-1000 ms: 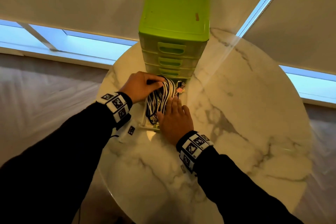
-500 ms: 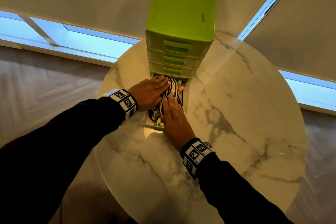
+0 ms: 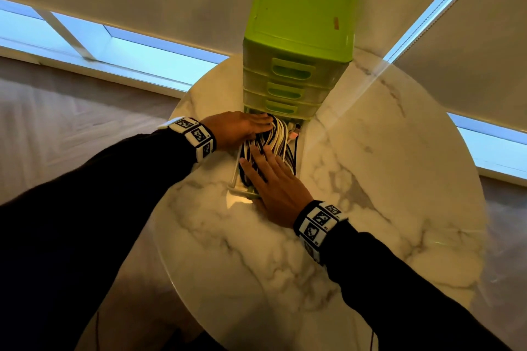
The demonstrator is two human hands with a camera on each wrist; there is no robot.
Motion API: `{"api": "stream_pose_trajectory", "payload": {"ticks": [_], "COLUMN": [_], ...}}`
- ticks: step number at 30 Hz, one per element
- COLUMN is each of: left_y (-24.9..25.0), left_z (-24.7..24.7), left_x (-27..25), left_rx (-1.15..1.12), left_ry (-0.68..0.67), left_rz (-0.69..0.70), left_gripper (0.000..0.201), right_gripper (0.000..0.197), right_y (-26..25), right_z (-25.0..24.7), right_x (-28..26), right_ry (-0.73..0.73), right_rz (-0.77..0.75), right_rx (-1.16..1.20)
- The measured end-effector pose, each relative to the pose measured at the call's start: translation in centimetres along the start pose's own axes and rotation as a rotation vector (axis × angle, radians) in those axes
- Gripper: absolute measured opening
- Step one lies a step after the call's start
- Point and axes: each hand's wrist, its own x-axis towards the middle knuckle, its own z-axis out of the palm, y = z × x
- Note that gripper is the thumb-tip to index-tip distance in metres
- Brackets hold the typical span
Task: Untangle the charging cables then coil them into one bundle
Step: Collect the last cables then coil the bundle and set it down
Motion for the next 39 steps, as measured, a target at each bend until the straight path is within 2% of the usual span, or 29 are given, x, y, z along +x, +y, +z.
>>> {"api": "stream_pose_trajectory", "payload": {"ticks": [4,9,10,13,15,18,20,23,25,29,34,36,39], "left_y": [-0.3,-0.4,-0.3,-0.7,-1.3,-2.2,-2.1,-1.9,-2.0,-2.5,-2.6,-2.6,-2.7], "left_z": [1.5,2.8,2.6,1.8,1.1,0.2,-0.1,-0.5,-1.1,-1.8,-2.0,-2.0,-1.9], "left_x": [-0.7,-1.3,-1.0,0.0,0.6,1.5,2.2,2.6,2.7,2.3,2.1,2.2,2.3], "left_rx": [-0.132,-0.32,-0.391,-0.579,-0.683,-0.65,-0.615,-0.57,-0.54,-0.514,-0.518,-0.508,-0.502], "left_ry": [0.322,0.639,0.692,0.837,0.792,0.61,0.585,0.62,0.605,0.496,0.454,0.452,0.456], "left_rz": [-0.002,-0.172,-0.243,-0.517,-0.587,-0.481,-0.411,-0.387,-0.387,-0.359,-0.378,-0.389,-0.4], "left_gripper": [0.046,0.024,0.025,0.055,0.073,0.094,0.089,0.074,0.074,0.081,0.079,0.079,0.077], "right_gripper": [0.086,0.089,0.09,0.091,0.091,0.091,0.09,0.089,0.087,0.084,0.082,0.077,0.058], "right_y": [-0.5,-0.3,-0.3,-0.4,-0.4,0.0,0.8,2.2,2.8,4.2,5.4,4.8,4.3], "right_z": [-0.2,-0.6,-0.6,-0.5,-0.5,-0.9,-1.6,-3.4,-3.7,-3.4,-2.9,-1.4,1.1], "right_x": [0.2,0.5,0.6,0.6,0.7,0.8,1.0,1.7,2.0,2.7,5.3,4.7,2.3], "right_ry": [-0.042,-0.11,-0.108,-0.089,-0.091,-0.136,-0.182,-0.221,-0.233,-0.165,0.035,0.203,0.464], "right_rz": [0.04,0.048,0.05,0.055,0.06,0.04,0.018,-0.01,-0.031,-0.042,0.042,0.071,0.026], "right_rx": [0.092,0.153,0.169,0.208,0.216,0.233,0.226,0.215,0.207,0.187,0.096,-0.024,-0.095]}}
